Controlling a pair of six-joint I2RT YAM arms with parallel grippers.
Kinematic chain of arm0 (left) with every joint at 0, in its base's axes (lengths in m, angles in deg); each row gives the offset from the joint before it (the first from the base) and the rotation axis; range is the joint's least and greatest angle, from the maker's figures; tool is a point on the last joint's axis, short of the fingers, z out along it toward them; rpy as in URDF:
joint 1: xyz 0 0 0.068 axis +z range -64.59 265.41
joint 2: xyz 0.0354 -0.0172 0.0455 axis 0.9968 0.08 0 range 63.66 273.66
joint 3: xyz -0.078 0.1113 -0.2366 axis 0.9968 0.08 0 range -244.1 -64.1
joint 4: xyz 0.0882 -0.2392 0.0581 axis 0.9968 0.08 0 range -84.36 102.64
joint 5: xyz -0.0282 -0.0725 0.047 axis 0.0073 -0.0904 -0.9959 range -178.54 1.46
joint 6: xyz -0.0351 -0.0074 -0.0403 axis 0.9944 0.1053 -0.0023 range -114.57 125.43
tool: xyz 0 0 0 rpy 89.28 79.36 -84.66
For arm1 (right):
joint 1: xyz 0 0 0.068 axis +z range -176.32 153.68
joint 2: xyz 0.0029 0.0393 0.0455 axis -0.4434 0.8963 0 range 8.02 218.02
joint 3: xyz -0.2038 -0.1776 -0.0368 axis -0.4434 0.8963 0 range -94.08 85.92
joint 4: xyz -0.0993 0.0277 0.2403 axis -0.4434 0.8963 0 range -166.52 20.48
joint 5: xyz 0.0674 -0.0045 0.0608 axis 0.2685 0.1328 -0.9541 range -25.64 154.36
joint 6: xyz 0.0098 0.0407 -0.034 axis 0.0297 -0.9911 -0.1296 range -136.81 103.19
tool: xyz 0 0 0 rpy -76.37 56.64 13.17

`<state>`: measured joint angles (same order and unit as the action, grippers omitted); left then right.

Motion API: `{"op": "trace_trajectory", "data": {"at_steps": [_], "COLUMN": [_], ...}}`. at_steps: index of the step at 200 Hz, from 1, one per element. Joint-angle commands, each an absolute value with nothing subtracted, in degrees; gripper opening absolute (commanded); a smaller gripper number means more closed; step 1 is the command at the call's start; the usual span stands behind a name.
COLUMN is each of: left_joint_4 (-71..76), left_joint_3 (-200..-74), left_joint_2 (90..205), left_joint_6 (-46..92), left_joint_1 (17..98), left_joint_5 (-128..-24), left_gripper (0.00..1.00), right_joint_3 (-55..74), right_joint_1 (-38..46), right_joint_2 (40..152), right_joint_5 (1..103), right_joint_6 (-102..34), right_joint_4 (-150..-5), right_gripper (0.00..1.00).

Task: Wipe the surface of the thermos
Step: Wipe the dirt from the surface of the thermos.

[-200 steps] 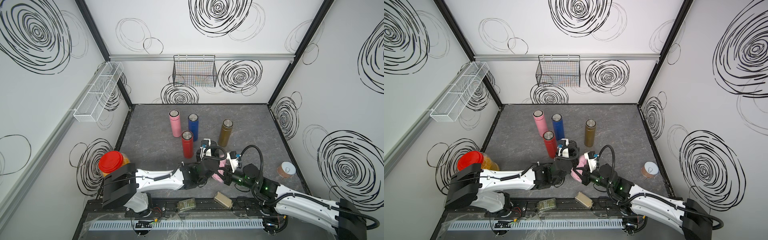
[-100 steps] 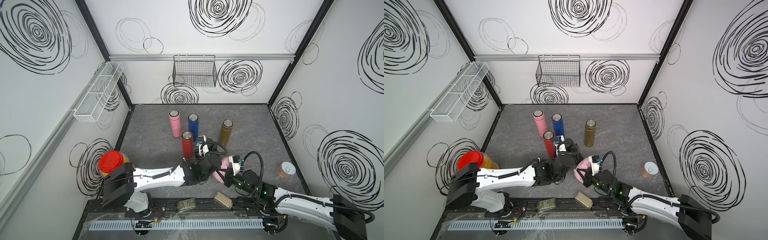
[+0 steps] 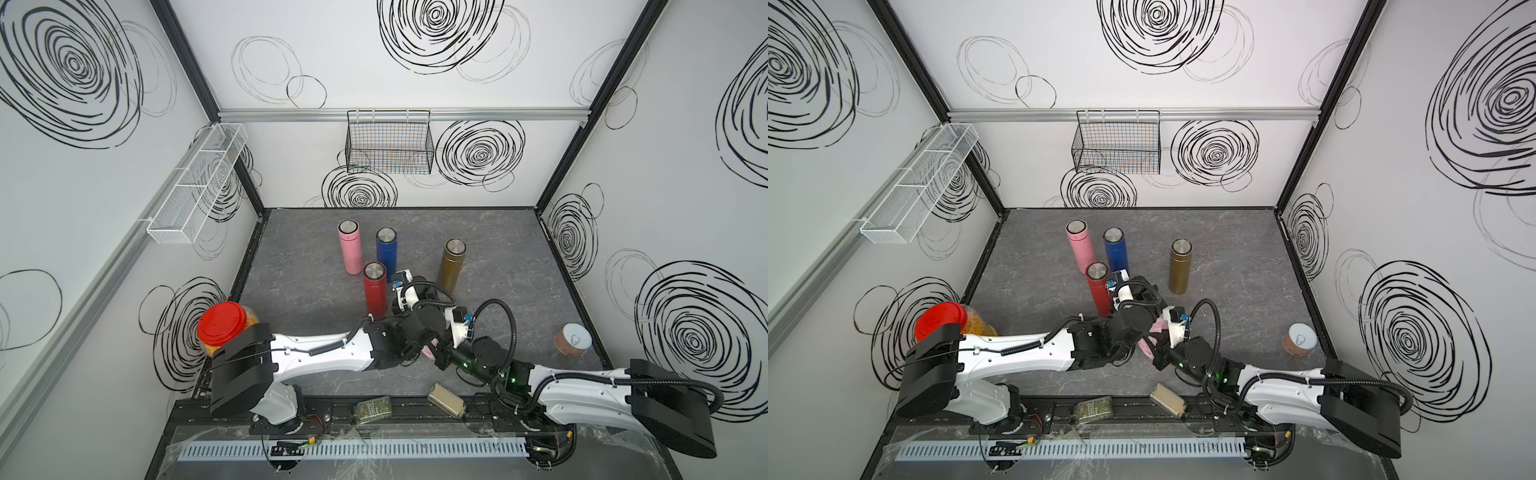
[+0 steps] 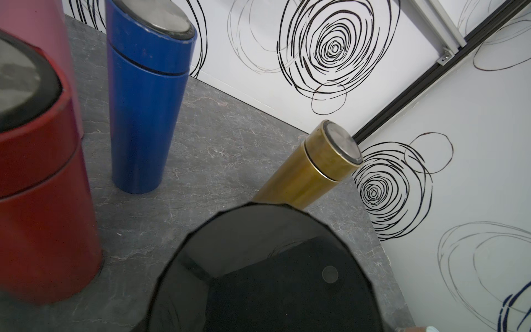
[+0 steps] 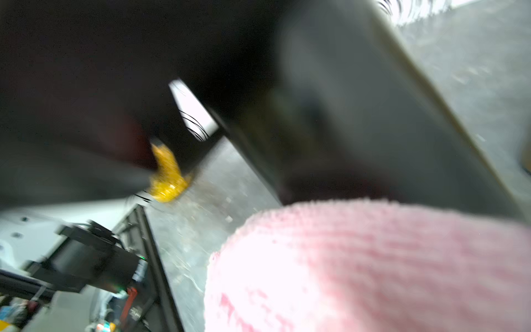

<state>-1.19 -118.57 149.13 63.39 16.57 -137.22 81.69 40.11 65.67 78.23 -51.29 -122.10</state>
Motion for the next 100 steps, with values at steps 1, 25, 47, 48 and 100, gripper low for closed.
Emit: {"op": "trace_trajectory", "data": {"at_steps": [1,25,47,48,100], "left_joint_4": [-6.4,-6.9,-7.9,-7.9,-7.4], "left_joint_3": [-120.2,-119.3,-118.8,-118.8,-121.0], "left_joint_2": [145.9,144.7,144.6,144.6,145.5], "left_joint_6": [65.1,65.4,66.9,66.9,67.1], "left_joint_1": [16.9,17.0,17.0,17.0,16.6], "left_joint_5": [-137.9,-138.5,-137.7,-137.6,-136.0], "left_gripper": [0.00,0.00,0.00,0.00,0.00], "right_joint_3": [84.9,83.3,79.2,79.0,73.7], "right_joint_1": [40.5,40.6,40.7,40.7,40.9], "right_joint_2": [61.8,57.6,58.2,58.4,71.8], "right_joint_5": [86.9,88.1,86.5,86.3,85.4], "right_joint_6": [-54.7,-51.8,-46.9,-46.6,-43.2], "right_joint_4": [-120.4,-116.9,-119.7,-120.0,-131.7], "right_gripper": [0.00,0.00,0.00,0.00,0.00]}}
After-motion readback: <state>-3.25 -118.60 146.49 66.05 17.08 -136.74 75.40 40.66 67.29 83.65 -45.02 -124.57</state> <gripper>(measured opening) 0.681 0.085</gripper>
